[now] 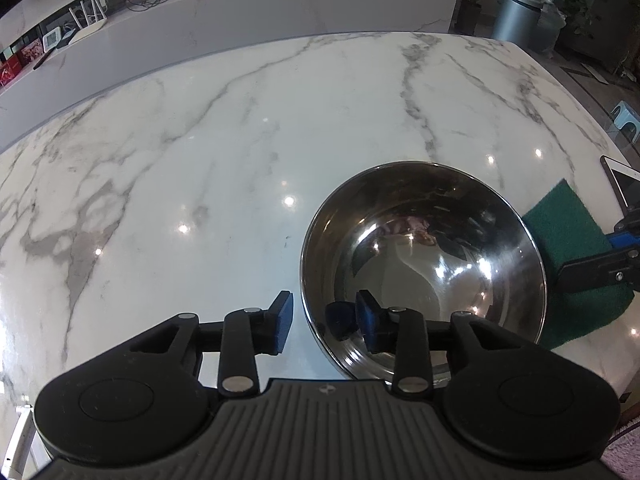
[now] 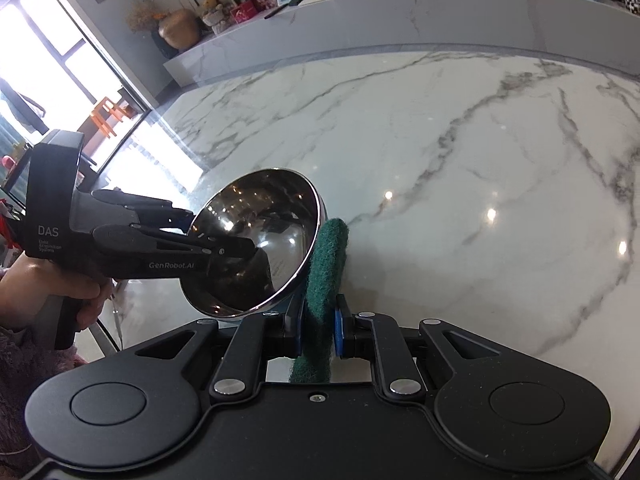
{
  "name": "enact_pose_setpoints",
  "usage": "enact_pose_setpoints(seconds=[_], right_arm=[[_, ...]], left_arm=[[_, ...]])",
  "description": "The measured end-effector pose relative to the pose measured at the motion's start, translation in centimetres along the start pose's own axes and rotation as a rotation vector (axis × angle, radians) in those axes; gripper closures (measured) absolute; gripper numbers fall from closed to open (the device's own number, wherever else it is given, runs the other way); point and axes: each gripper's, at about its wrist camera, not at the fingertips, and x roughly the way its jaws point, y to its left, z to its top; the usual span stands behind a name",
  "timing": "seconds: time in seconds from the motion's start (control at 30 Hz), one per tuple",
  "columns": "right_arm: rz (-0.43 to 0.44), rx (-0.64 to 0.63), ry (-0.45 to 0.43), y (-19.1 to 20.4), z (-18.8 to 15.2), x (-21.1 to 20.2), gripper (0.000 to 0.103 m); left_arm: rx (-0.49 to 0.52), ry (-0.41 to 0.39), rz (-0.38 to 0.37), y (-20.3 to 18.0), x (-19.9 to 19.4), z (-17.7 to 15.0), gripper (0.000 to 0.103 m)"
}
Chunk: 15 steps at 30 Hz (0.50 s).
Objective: Clean bowl
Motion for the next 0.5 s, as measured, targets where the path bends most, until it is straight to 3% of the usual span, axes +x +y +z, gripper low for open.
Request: enact_pose_setpoints(seconds=[0.17,0.23,0.27,0.5], right_arm=[[-0.009,-0.014,-0.034,0.1,1.3,-0.4,0.090],[-0.011,-0.017,-0.038,0.0,1.7,-0.3,0.090],[-0.010,-0.018,-0.039,0.0,1.9,-0.2,0.090],[0.026,-0.008,-0.026,0.1,2.0,0.7,0.090]], left_arm=[[-0.050,0.029,-0.027,0.4,-0.4,-0.6,0.070],[-0.050,0.027,-0.041,0.4,-0.4,-0.7,0.073],[-0.051,0.025,-0.047,0.4,-0.5,-0.7,0.079],[0.012,-0.001,-0.029,0.0,-0.2,-0.3,0.082]])
